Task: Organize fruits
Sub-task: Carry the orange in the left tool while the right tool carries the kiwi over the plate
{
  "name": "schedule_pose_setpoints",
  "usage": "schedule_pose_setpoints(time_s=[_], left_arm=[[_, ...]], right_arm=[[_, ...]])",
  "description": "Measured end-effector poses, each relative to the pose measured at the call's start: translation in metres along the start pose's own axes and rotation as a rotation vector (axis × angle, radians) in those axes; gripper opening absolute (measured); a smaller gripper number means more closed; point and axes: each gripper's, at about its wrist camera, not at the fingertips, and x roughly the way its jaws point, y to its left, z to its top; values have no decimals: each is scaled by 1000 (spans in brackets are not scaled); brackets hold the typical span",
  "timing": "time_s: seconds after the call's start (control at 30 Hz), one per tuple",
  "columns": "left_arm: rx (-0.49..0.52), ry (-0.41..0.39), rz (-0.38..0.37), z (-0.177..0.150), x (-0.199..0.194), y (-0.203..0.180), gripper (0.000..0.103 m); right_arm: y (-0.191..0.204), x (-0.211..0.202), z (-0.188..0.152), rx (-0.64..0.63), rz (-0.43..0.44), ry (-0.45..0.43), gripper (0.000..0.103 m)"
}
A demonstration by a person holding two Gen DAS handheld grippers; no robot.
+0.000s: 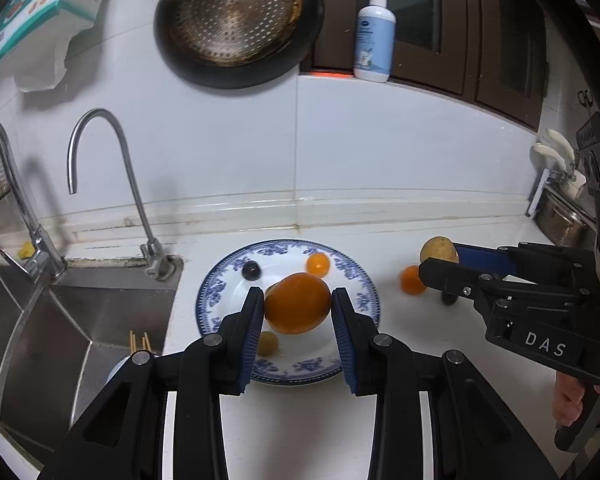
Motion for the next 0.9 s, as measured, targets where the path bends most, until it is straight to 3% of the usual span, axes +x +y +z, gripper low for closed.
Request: schedule_pose_setpoints(time_s=[0.5,0.9], left_arm=[[-3,74,39,-5,37,37,34],[9,174,8,-7,90,57,34]], right_arm=[[9,57,8,-29,-6,93,29],[2,114,6,-26,-26,208,29]])
